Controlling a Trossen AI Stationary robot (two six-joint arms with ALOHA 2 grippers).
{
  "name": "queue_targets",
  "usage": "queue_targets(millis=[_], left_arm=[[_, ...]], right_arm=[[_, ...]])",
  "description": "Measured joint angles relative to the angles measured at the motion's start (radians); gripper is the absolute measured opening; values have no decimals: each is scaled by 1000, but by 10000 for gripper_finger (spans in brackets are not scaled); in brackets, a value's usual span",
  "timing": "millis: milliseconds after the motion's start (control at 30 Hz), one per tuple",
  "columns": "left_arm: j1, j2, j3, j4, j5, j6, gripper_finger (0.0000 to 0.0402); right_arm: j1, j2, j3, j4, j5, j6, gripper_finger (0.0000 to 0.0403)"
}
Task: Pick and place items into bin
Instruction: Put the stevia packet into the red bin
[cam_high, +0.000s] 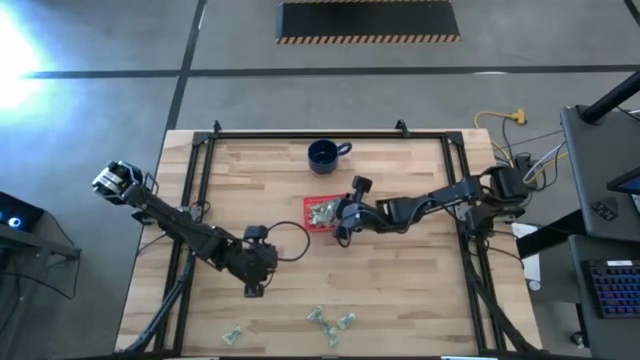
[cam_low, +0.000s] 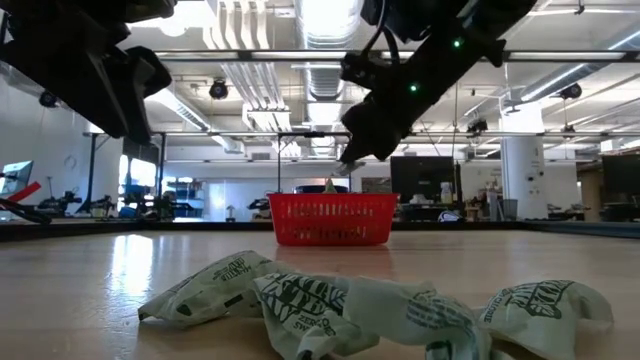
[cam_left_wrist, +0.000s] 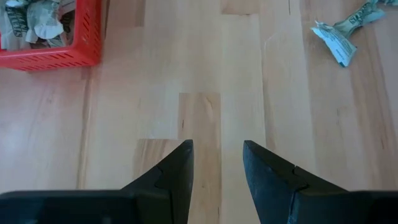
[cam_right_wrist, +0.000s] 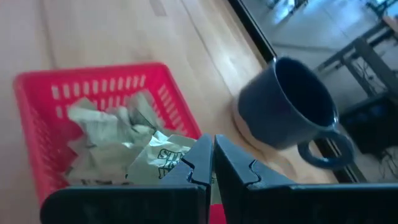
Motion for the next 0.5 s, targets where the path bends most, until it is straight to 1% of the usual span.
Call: queue_targets(millis=[300, 400, 500], left_arm=[[-7, 0, -2, 31, 0, -18, 123], [-15, 0, -3, 44, -3, -19, 123], [-20, 0, -3, 51, -4, -19, 123]], right_arm=[[-17, -6, -1, -105, 6, 94, 12], [-20, -6, -2, -135, -17, 97, 30], [-19, -6, -2, -137, -24, 97, 61]])
